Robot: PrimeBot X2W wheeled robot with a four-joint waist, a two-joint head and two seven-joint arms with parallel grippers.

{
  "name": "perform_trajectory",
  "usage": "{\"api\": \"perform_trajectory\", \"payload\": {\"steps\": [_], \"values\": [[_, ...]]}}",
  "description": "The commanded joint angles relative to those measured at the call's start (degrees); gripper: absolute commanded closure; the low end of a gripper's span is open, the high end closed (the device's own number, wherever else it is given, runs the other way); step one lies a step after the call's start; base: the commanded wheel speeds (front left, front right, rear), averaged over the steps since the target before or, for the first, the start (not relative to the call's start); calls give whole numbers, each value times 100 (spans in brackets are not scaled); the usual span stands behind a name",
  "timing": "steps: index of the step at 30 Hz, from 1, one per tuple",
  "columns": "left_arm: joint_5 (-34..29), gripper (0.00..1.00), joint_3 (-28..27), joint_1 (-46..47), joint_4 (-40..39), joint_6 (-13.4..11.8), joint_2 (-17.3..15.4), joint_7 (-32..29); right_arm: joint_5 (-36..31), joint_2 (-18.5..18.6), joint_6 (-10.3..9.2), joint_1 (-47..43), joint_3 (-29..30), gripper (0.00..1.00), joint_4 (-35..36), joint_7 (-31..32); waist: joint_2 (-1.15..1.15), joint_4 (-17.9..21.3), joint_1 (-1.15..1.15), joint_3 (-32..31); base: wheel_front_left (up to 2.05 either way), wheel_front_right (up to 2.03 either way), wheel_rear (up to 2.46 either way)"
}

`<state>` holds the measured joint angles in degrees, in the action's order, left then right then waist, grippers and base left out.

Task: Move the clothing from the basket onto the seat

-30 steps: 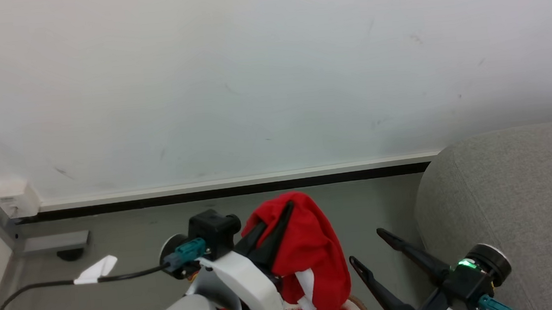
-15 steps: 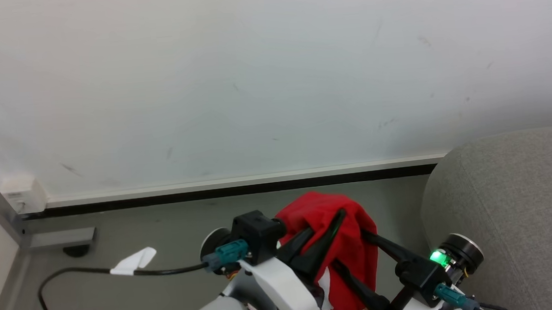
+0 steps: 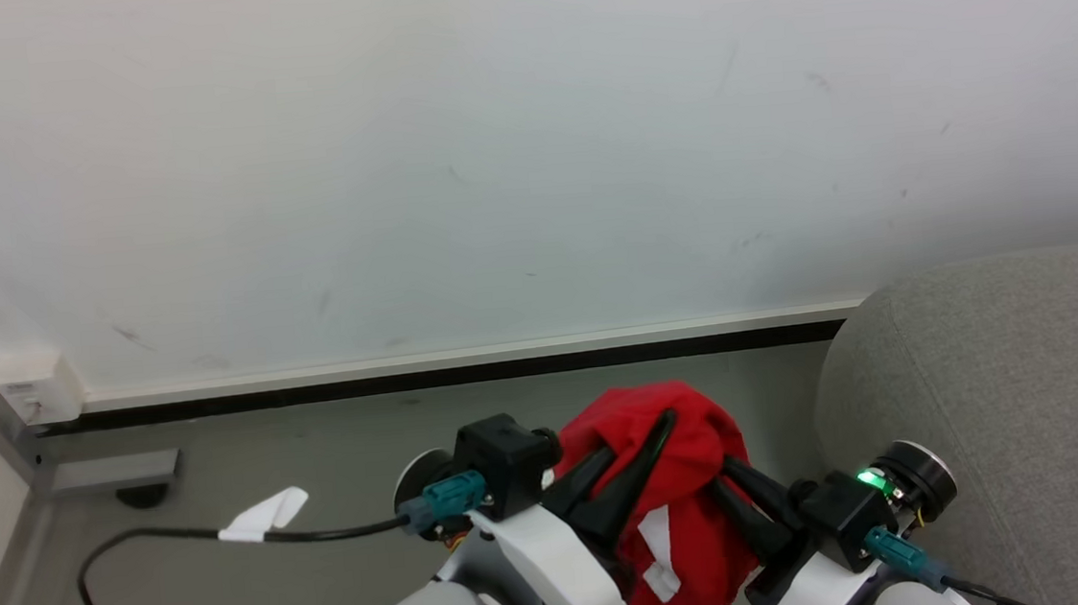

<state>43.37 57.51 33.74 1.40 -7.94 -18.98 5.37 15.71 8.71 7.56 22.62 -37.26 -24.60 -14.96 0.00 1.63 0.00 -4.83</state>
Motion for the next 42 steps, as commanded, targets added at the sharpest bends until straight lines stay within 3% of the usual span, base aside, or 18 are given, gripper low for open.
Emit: {"api": "perform_trajectory", "payload": {"steps": [1,19,30,42], "values": [[-6,0,-35,-55,51,-22,-28,92,47,25,-14,-44,49,100,39,-19,0,12,0,4,0,0,0],[-6,0,-27,-209,428,-33,-53,386,-22,273,-14,-182,644,100,313,-19,0,268,0,45,0,0,0],[-63,0,29,-377,487,-71,-53,575,-41,652,-14,-156,1113,100,681,-19,0,1287,0,200,0,0,0],[-245,0,216,-231,579,-16,82,601,-79,1212,-14,-399,2133,100,1287,-19,0,2315,0,562,0,0,0]]}}
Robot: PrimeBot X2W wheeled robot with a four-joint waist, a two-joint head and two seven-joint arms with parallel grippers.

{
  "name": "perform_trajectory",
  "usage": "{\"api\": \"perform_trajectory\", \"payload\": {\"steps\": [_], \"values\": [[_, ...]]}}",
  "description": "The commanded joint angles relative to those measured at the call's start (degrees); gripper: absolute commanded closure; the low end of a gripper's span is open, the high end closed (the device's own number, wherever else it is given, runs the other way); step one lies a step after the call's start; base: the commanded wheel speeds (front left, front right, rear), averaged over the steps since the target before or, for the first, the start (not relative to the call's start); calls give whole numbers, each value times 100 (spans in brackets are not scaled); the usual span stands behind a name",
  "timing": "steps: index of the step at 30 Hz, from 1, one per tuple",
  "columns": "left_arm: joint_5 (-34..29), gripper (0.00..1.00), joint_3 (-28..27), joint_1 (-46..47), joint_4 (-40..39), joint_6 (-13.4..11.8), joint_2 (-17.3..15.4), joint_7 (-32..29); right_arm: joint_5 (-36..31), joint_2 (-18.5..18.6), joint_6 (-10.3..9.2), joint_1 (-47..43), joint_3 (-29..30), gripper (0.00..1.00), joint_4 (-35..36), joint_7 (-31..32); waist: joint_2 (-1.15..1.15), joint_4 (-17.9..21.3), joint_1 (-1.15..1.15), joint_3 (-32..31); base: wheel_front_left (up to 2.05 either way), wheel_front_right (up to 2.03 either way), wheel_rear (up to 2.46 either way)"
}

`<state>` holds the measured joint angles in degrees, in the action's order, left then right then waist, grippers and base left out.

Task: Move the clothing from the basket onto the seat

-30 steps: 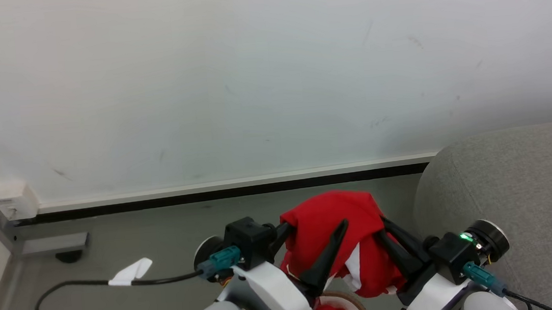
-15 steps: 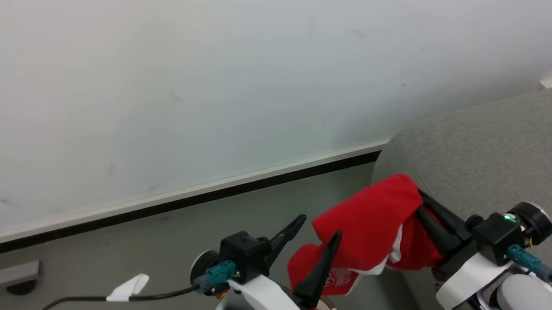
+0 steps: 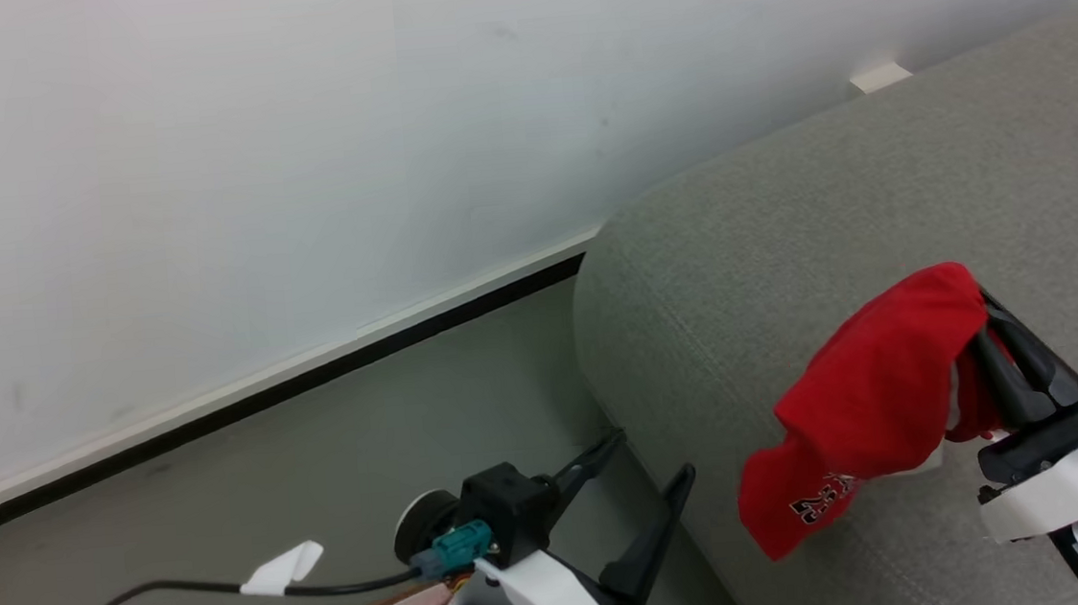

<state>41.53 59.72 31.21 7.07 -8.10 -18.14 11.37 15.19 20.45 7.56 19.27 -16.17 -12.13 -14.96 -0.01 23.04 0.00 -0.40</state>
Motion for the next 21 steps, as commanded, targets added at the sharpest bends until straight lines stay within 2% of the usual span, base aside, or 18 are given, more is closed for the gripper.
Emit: {"api": "perform_trajectory", "payload": {"steps": [1,7,13,21], "values": [[-55,0,15,31,12,0,5,-1,-37,68,-14,-107,104,100,84,-19,1,231,0,143,0,0,0],[-130,0,98,111,-33,-3,44,-40,-44,142,-14,-373,480,100,279,-19,1,423,0,273,0,0,0],[-267,0,216,277,-138,0,83,-155,82,72,-14,-352,774,100,306,-19,1,383,0,539,0,0,0],[-614,0,321,1054,-378,164,-69,-636,141,17,-14,919,1288,100,-254,-18,1,-32,0,1876,0,0,0]]}}
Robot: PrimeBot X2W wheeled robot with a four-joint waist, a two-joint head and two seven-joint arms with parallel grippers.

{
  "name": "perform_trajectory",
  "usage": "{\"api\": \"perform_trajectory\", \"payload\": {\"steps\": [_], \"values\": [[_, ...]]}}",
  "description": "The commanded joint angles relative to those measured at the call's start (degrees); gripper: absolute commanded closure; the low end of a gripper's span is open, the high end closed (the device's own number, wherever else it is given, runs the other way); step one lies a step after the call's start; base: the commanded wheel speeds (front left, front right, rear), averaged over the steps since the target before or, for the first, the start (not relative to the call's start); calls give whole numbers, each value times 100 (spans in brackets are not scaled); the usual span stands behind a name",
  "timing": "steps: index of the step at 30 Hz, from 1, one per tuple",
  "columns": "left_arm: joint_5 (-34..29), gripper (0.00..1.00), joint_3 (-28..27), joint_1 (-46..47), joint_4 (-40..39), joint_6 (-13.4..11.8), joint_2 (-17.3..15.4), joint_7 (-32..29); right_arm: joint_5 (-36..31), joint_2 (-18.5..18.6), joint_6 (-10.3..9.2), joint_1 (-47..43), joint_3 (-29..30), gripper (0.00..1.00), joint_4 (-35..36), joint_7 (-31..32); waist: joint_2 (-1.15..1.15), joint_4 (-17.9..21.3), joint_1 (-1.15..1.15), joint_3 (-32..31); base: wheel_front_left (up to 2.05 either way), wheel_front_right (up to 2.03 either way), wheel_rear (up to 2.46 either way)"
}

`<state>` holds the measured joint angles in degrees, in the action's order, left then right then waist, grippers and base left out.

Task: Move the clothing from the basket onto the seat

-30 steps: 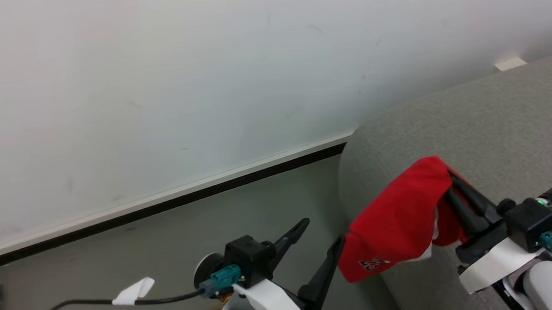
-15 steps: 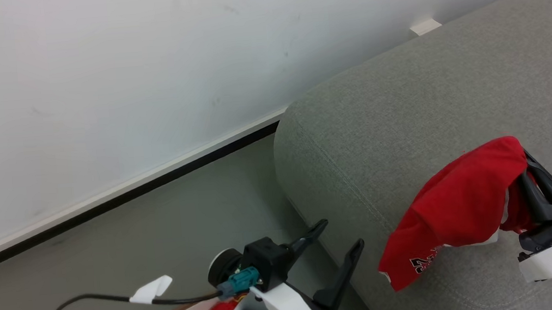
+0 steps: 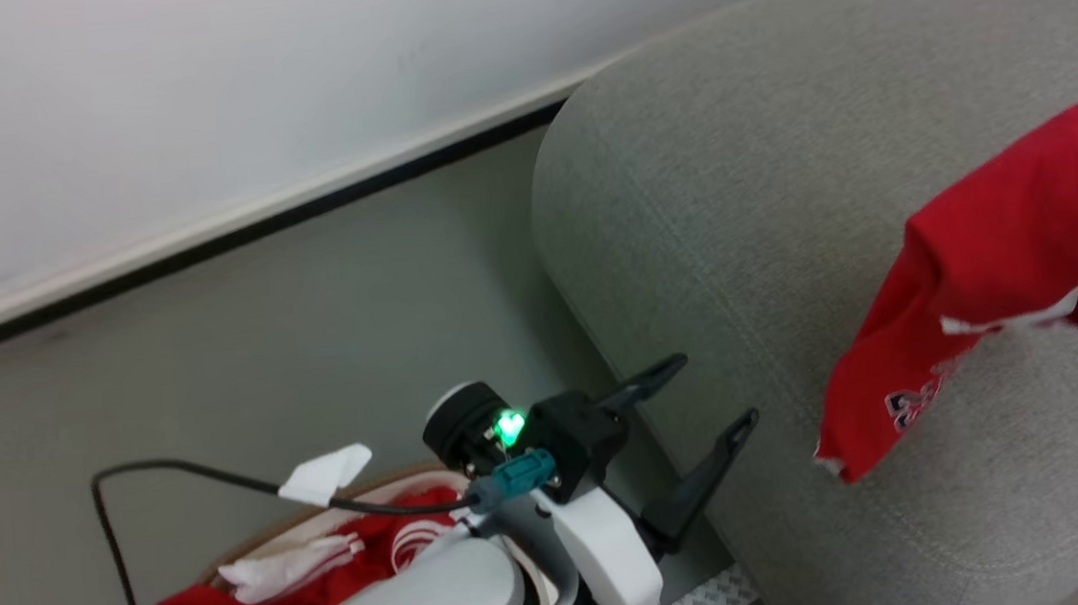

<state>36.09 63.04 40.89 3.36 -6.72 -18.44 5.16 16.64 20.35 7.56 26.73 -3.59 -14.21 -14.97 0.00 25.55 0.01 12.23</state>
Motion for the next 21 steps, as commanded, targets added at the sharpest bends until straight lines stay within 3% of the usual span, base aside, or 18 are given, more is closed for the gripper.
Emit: {"api": "perform_trajectory", "payload": {"steps": [1,8,14,20,21], "values": [[-109,0,-1,209,-37,64,-38,-76,16,63,-14,407,88,100,-177,-8,0,-362,-1,805,0,0,0],[-416,0,4,1087,-76,308,70,-334,11,471,-14,2188,618,100,-1189,153,0,-906,-1,1993,0,0,0],[-533,0,-4,1439,80,395,274,-245,-404,765,-14,3147,1182,100,-2245,148,0,-1303,-1,2515,0,0,0],[-461,0,17,1315,320,394,342,-103,-928,534,-14,3170,1573,100,-3471,83,0,-1474,-1,2616,0,0,0],[-445,0,22,1278,353,396,324,-69,-964,460,-14,3119,1655,94,-3661,64,0,-1477,-1,2596,0,0,0]]}}
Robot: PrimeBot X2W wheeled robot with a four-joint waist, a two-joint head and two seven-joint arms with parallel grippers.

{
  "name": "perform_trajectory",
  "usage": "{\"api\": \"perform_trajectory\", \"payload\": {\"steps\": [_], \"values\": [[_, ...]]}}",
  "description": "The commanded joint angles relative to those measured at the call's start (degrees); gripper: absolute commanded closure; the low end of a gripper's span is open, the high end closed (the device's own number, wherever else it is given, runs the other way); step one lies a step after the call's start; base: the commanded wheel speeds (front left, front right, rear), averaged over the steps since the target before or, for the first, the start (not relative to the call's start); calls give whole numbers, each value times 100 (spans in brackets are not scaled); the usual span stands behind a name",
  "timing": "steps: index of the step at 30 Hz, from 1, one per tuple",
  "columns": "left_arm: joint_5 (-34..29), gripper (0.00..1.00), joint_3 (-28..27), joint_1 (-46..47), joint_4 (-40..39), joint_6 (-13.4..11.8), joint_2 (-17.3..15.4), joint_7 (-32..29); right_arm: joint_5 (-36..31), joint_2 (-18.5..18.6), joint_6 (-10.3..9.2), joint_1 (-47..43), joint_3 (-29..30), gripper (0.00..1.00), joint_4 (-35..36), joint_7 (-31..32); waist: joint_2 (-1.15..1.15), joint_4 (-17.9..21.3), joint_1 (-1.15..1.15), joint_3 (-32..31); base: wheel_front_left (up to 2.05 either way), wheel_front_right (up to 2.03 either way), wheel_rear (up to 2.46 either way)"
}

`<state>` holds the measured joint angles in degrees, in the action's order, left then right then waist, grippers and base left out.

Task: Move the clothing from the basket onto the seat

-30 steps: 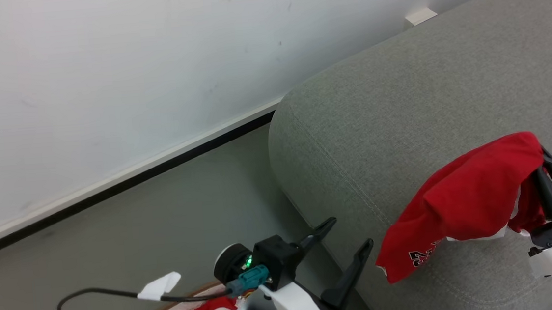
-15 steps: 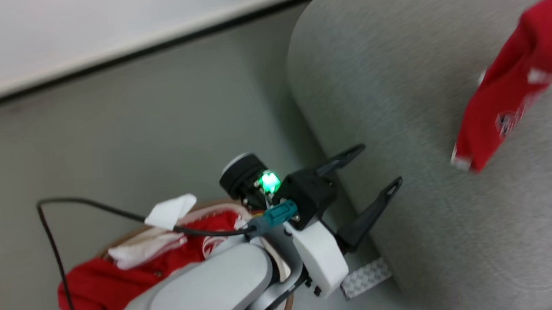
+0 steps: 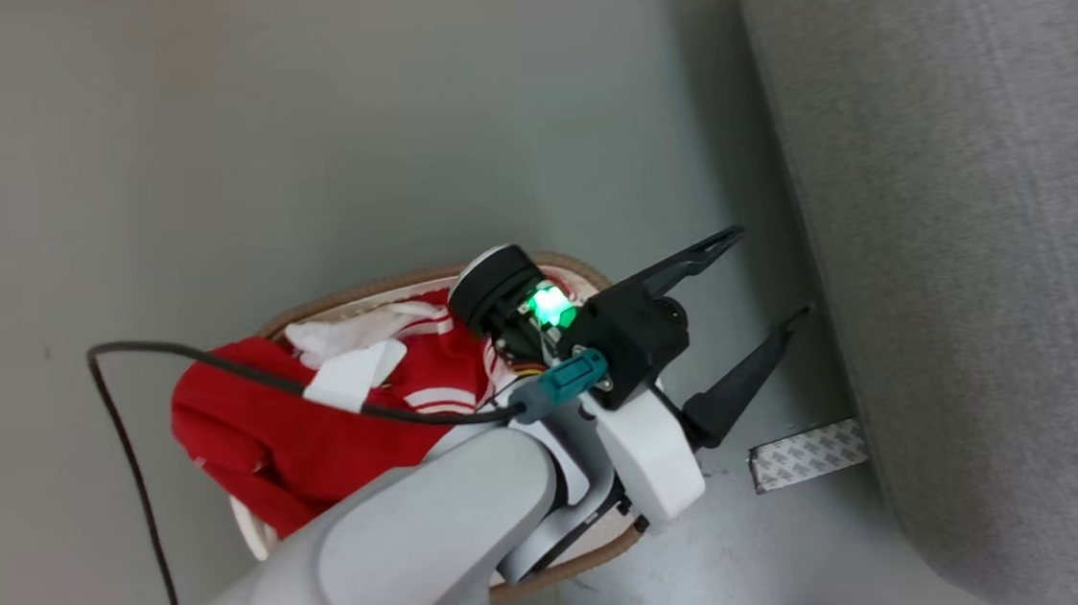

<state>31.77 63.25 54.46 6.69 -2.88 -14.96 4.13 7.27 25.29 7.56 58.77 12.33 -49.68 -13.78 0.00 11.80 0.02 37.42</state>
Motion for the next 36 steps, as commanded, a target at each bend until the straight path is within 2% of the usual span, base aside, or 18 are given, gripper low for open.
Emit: {"api": "perform_trajectory", "payload": {"steps": [1,2,3,6,11,20,24,27,33,36], "values": [[5,0,1,-109,58,17,-41,67,-106,-91,-14,-145,98,53,-264,-59,0,-100,-2,41,0,0,0],[24,0,-1,-137,94,18,-59,104,-179,-138,-14,-195,141,2,-384,-92,0,-94,-2,1,0,0,0],[48,0,-11,-174,123,12,-83,133,-237,-175,-14,-246,202,0,-474,-111,0,-82,-2,-54,0,0,0],[92,0,-74,-259,186,-60,-170,227,-340,-331,-14,-432,264,0,-575,-134,0,-33,-2,-223,0,0,0],[204,0,-221,-442,242,-158,-265,441,-424,-501,-14,-880,333,0,-60,-132,0,44,-2,-571,0,0,0],[557,0,-768,-1309,477,-580,-447,1020,-412,-635,-14,-2635,96,0,1737,-134,0,-79,-2,-1820,0,0,0],[705,0,-1183,-1909,520,-761,-559,1106,-322,-864,-14,-3383,-22,0,2579,-134,0,-176,-2,-2379,0,0,0],[540,0,-1656,-2370,377,-870,-580,1101,-267,-1060,-14,-3868,-197,0,3081,-135,0,-294,-2,-2712,0,0,0],[154,0,-2720,-3533,263,-880,-518,1101,-362,-1492,-14,-4776,-702,0,3683,-135,0,-546,-2,-3342,0,0,0],[-91,0,-3158,-4122,279,-795,-435,1102,-490,-1692,-15,-5228,-946,0,3802,-135,0,-673,-2,-3626,0,0,0]]}}
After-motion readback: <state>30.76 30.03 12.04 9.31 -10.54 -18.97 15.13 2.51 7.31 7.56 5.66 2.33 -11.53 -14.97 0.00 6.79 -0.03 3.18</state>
